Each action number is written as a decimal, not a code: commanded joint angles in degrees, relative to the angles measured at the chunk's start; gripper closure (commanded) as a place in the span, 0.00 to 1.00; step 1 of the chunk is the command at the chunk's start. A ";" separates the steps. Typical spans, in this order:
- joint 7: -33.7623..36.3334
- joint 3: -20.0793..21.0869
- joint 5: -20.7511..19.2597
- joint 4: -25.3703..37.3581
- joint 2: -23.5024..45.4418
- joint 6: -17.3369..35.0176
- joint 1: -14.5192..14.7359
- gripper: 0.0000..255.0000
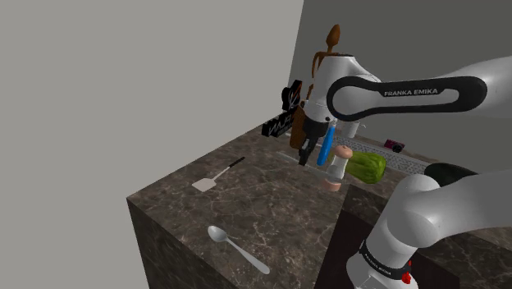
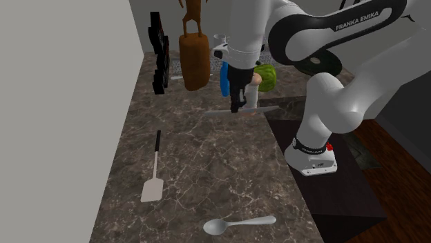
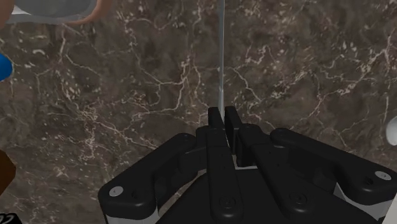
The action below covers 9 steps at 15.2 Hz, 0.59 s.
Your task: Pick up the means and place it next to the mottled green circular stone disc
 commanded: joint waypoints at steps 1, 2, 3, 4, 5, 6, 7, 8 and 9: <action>-0.05 -0.12 -0.12 1.44 0.07 -1.41 -0.08 1.00; -0.04 -0.16 -0.15 2.17 0.00 -2.21 -0.10 1.00; -0.03 -0.19 -0.19 2.91 -0.05 -3.00 -0.11 1.00; -0.03 -0.20 -0.20 3.07 -0.08 -3.18 -0.12 1.00; -1.32 -1.41 -0.97 2.27 -1.41 -3.75 -0.72 1.00; -2.62 -2.63 -1.80 1.53 -2.71 -4.33 -1.37 1.00; -3.93 -3.89 -2.69 0.86 -3.94 -4.91 -2.04 1.00; -5.27 -5.15 -3.62 0.27 -5.10 -5.48 -2.76 1.00; -6.62 -6.44 -4.59 -0.26 -6.18 -6.04 -3.51 1.00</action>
